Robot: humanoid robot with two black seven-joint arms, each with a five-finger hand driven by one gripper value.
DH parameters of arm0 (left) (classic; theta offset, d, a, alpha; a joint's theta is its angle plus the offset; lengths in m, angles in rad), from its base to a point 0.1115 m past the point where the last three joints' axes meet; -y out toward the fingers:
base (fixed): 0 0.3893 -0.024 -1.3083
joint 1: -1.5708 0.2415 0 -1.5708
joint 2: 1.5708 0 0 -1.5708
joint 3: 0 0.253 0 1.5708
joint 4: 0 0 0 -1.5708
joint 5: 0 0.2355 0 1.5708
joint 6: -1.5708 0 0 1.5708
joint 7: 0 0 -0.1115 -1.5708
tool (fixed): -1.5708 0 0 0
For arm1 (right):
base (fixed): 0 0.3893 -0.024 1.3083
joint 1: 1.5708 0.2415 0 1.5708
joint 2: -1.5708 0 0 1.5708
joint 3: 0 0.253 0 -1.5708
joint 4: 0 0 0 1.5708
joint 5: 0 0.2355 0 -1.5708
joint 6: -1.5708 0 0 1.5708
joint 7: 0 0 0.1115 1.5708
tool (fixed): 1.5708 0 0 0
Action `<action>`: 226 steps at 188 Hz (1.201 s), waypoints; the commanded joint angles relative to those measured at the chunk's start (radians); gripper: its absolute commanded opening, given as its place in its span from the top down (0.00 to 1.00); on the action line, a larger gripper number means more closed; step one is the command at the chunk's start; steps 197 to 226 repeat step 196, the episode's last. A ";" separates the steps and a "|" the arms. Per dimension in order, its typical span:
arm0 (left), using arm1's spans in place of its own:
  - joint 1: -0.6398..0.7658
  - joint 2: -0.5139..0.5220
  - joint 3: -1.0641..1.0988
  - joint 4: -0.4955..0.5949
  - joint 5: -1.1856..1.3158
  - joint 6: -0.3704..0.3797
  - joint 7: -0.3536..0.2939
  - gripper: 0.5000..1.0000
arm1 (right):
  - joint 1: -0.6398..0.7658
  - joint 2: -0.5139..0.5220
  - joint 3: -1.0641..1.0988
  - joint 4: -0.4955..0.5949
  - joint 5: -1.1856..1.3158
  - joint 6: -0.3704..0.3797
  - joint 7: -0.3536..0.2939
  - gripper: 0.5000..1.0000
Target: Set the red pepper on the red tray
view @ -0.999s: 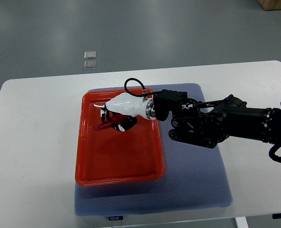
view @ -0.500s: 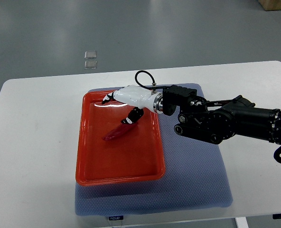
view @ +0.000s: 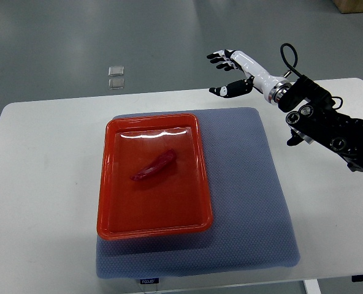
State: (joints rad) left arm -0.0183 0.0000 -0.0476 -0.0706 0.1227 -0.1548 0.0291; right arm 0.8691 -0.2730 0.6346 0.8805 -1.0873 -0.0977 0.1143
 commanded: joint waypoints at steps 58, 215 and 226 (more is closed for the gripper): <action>0.000 0.000 0.000 0.000 0.000 0.000 0.000 0.00 | -0.225 0.112 0.596 0.000 0.003 0.200 -0.108 0.36; 0.000 0.000 0.000 0.000 0.000 0.000 0.000 0.00 | -0.329 0.273 0.858 0.002 0.178 0.161 -0.117 0.17; 0.000 0.000 0.000 0.000 0.000 0.000 0.000 0.00 | -0.329 0.273 0.858 0.002 0.178 0.161 -0.117 0.17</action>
